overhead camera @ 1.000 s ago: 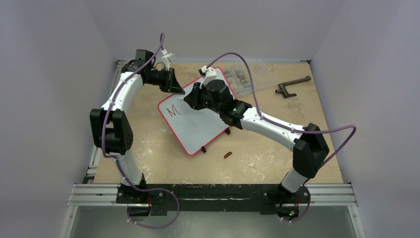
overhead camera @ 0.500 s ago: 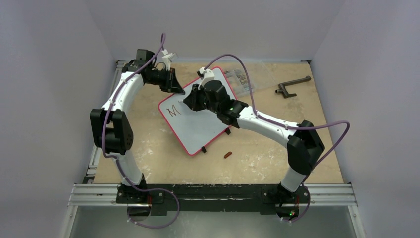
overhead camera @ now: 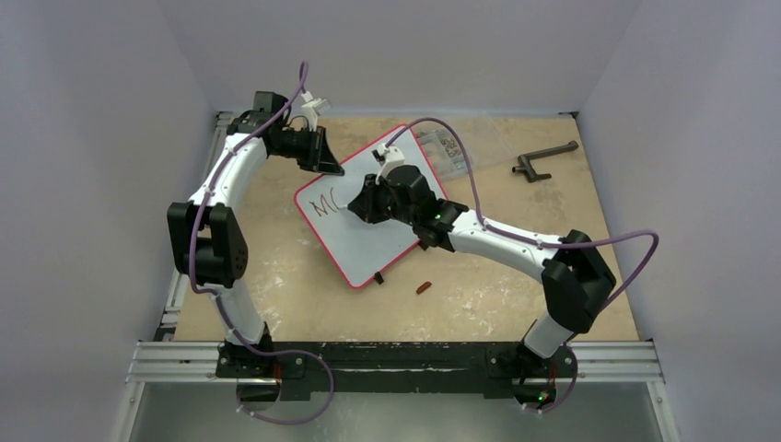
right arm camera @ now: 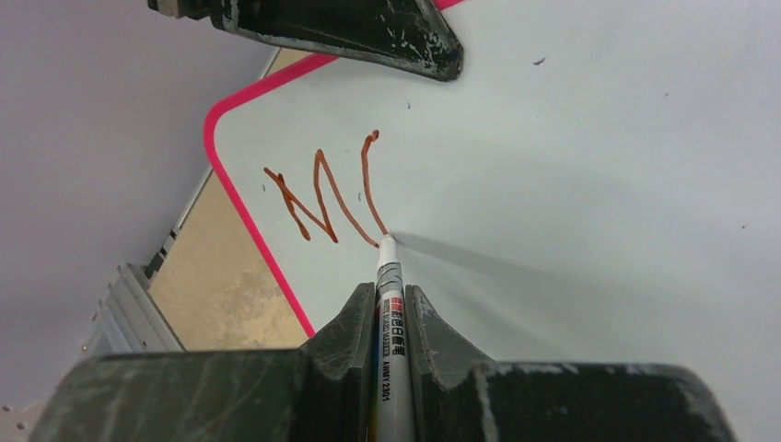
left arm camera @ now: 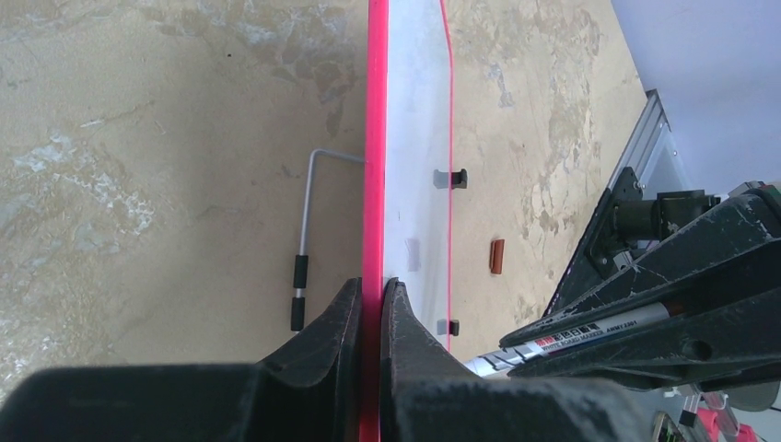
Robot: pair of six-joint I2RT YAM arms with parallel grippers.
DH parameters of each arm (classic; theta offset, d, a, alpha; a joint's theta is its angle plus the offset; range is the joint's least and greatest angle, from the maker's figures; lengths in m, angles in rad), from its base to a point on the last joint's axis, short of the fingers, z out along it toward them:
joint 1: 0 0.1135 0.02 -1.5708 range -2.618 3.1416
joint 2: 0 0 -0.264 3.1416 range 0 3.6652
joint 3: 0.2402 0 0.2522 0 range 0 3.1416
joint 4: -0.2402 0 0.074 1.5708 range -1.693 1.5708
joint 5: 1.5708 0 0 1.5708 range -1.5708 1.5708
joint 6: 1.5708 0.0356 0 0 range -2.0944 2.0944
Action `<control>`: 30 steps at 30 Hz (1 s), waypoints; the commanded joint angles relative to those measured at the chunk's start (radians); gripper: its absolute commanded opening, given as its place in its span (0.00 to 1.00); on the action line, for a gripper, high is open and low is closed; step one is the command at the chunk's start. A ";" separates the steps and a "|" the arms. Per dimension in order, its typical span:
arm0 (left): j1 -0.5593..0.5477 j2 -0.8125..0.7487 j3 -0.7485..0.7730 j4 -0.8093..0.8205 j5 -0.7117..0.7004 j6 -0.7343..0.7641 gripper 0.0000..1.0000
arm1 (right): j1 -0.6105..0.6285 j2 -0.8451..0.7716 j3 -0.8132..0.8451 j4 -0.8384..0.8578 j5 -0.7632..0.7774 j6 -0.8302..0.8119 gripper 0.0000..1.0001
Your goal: Write a sentence on the whiteboard
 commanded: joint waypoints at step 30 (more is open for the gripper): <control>-0.050 -0.064 -0.031 -0.043 -0.108 0.089 0.00 | 0.001 0.130 0.329 -0.249 0.168 -0.005 0.00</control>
